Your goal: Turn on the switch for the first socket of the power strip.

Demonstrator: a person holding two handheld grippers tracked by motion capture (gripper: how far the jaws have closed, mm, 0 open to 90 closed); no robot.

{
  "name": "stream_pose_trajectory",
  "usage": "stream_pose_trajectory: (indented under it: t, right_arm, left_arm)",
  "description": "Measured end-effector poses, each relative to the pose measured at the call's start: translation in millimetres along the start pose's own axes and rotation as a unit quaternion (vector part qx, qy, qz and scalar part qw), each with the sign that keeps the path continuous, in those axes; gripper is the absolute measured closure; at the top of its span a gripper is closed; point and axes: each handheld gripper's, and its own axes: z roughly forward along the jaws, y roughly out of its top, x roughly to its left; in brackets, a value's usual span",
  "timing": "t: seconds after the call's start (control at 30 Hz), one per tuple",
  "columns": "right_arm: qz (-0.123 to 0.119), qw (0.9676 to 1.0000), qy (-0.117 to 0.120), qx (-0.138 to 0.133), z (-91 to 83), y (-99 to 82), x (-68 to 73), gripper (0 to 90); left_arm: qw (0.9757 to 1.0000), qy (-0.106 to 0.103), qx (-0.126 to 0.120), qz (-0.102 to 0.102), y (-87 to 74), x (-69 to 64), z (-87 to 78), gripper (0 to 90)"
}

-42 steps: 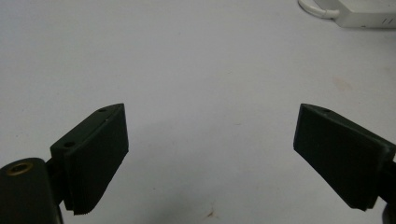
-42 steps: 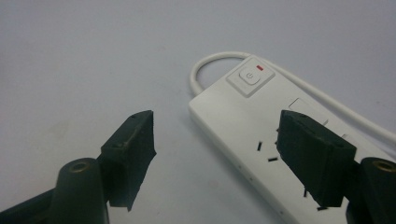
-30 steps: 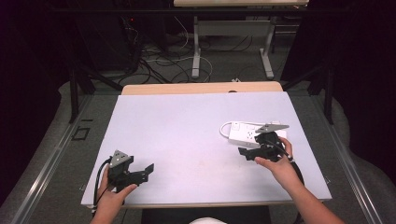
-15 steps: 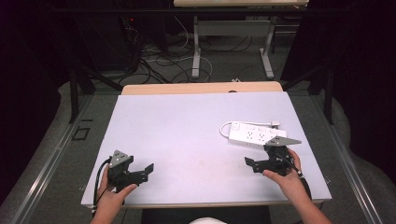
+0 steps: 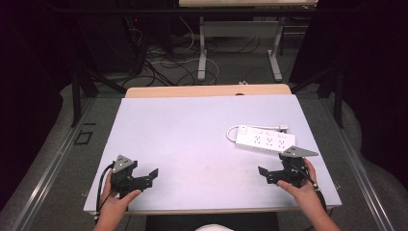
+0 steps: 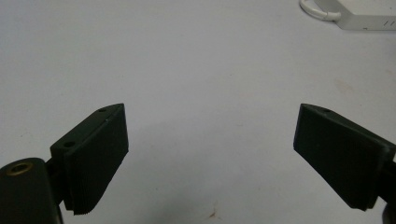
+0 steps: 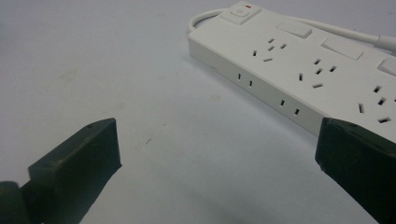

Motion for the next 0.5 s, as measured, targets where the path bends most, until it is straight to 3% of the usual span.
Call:
stream_pose_trajectory:
  t: [0.5]
  right_arm:
    - [0.027, 0.9994, -0.016, -0.011, -0.3, -16.8, -16.6, 0.0]
  left_arm:
    - [1.0000, 0.000, -0.002, -0.002, -0.3, -0.4, 1.0, 10.2]
